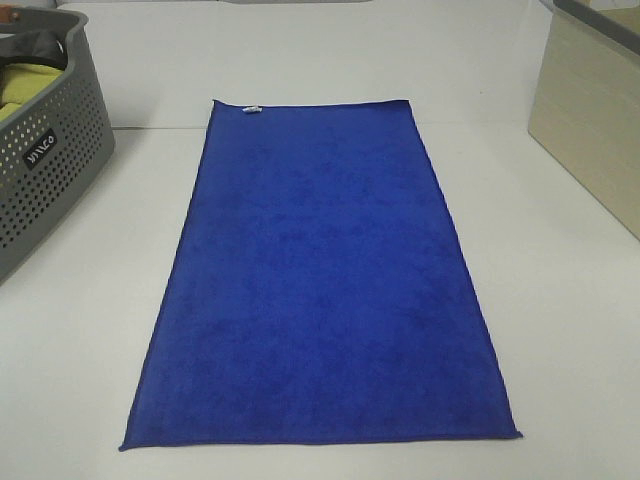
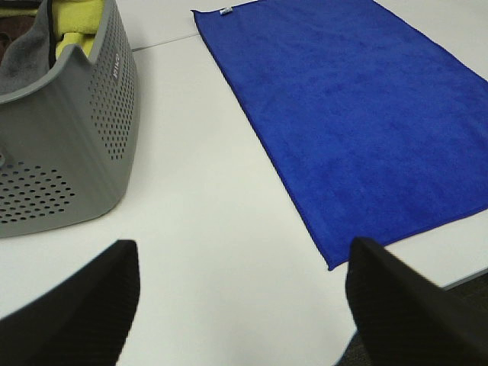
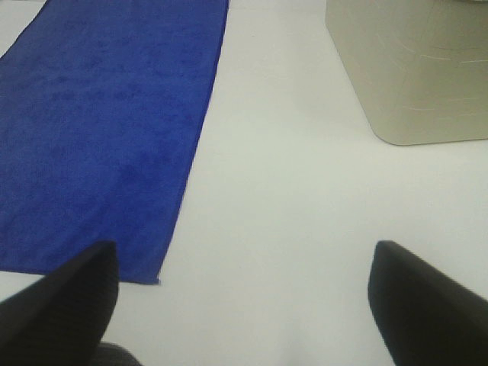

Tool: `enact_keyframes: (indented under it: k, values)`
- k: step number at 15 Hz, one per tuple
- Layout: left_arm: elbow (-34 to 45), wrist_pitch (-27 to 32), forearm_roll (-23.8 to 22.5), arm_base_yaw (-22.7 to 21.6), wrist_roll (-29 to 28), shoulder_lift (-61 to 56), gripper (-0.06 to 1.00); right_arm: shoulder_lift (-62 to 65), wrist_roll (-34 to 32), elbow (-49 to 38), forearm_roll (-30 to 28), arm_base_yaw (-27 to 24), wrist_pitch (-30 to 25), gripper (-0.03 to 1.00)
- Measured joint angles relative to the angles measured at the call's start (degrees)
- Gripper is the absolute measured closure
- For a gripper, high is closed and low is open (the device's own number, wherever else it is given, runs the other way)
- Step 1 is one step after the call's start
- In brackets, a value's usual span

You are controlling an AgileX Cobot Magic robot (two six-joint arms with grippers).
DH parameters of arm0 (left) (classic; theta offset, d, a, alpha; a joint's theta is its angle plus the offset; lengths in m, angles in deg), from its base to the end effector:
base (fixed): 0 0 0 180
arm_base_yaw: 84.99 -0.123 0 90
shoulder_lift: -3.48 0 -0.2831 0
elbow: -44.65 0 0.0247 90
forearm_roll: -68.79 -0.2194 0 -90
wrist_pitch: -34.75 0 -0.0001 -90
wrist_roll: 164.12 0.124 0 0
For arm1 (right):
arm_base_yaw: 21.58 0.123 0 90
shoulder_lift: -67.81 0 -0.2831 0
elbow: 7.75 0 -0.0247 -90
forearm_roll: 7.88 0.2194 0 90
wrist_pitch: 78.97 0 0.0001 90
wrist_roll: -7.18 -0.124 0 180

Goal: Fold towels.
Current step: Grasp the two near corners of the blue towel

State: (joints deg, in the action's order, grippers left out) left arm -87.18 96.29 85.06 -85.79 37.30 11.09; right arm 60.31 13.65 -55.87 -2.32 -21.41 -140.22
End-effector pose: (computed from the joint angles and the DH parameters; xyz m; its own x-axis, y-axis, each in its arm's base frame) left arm -0.0050 -0.0306 0.2509 -0.3828 0.2210 -0.8970 0.3050 0.9468 0.1030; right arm -0.0033 0.0105 0.2485 -0.4440 -0.0672 -0.8935 -0.1084 0.9939 -0.0209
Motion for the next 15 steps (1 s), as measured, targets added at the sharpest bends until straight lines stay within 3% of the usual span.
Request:
enact_keyframes:
  k: [15]
  values:
    - [0.0, 0.0, 0.0, 0.0, 0.0, 0.0, 0.23, 0.0, 0.0, 0.0, 0.0, 0.0, 0.0, 0.13]
